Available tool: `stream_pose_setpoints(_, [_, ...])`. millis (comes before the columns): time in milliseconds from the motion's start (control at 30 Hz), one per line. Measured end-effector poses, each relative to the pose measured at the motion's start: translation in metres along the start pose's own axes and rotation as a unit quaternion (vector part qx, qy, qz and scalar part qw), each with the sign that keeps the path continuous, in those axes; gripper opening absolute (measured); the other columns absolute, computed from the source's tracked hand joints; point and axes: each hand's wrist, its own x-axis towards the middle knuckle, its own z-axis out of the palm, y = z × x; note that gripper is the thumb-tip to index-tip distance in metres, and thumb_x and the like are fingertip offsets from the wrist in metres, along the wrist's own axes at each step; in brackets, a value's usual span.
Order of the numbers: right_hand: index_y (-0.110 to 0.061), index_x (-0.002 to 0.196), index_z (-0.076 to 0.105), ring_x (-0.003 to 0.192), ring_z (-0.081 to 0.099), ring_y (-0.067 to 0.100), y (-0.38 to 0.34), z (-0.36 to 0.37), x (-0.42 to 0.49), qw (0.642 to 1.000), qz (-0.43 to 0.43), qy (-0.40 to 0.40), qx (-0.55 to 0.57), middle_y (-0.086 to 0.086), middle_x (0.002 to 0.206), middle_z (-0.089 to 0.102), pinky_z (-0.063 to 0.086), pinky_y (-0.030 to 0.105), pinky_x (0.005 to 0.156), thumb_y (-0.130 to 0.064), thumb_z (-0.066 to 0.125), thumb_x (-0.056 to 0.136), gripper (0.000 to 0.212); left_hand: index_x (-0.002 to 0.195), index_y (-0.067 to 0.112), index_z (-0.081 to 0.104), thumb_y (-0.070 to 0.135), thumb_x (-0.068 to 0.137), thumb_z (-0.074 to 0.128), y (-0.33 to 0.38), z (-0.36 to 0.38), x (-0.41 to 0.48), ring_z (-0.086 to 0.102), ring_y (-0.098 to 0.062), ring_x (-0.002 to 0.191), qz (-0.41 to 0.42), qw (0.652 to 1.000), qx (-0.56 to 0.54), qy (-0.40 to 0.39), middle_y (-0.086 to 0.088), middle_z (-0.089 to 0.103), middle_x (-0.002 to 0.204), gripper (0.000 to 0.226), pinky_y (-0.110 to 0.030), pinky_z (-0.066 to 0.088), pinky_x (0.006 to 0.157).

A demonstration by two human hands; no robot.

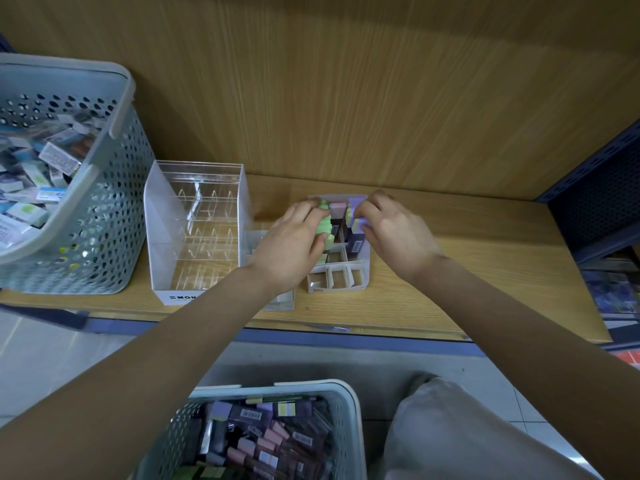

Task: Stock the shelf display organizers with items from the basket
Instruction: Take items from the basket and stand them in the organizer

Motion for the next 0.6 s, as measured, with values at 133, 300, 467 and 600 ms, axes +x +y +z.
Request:
stream_pose_setpoints(133, [-0.008, 0.085, 0.063, 0.067, 0.062, 0.025, -0.001, 0.002, 0.002, 0.997, -0.023, 0.044, -0.050, 0.008, 0.081, 0.060, 0.043, 0.025, 0.050, 0.008, 0.082, 0.052, 0.041, 0.140, 0.011, 0.037, 0.023, 0.100, 0.037, 0.001, 0.000, -0.001, 0.024, -0.018, 0.138, 0.007, 1.000, 0.023, 0.004, -0.005, 0.032, 0.147, 0.042, -0.031, 0.023, 0.110])
stream_pose_setpoints(300, [-0.010, 0.078, 0.065, 0.059, 0.060, 0.018, -0.010, -0.005, -0.004, 0.995, -0.033, 0.006, -0.096, 0.004, 0.075, 0.062, 0.035, 0.018, 0.040, 0.003, 0.089, 0.035, 0.051, 0.140, 0.011, 0.037, 0.025, 0.100, 0.036, 0.002, -0.002, 0.000, 0.025, -0.020, 0.137, 0.013, 0.998, 0.058, -0.009, -0.006, 0.032, 0.148, 0.042, -0.034, 0.025, 0.108])
stream_pose_setpoints(467, [-0.004, 0.097, 0.067, 0.073, 0.061, 0.025, -0.014, -0.006, -0.018, 0.990, -0.028, 0.008, -0.136, 0.010, 0.085, 0.063, 0.049, 0.028, 0.060, 0.007, 0.079, 0.045, 0.055, 0.142, 0.013, 0.031, 0.025, 0.100, 0.035, 0.006, -0.013, 0.000, 0.023, -0.021, 0.138, 0.023, 0.990, 0.133, -0.047, -0.007, 0.025, 0.151, 0.044, -0.033, 0.019, 0.110])
stream_pose_setpoints(600, [-0.004, 0.112, 0.058, 0.090, 0.056, 0.029, -0.028, -0.017, -0.036, 0.991, -0.012, 0.028, -0.132, 0.012, 0.100, 0.060, 0.045, 0.035, 0.076, 0.000, 0.067, 0.069, 0.045, 0.143, 0.010, 0.030, 0.015, 0.097, 0.040, 0.017, -0.026, -0.019, 0.019, -0.026, 0.140, 0.036, 0.981, 0.186, -0.035, -0.010, 0.027, 0.150, 0.047, -0.033, 0.010, 0.114])
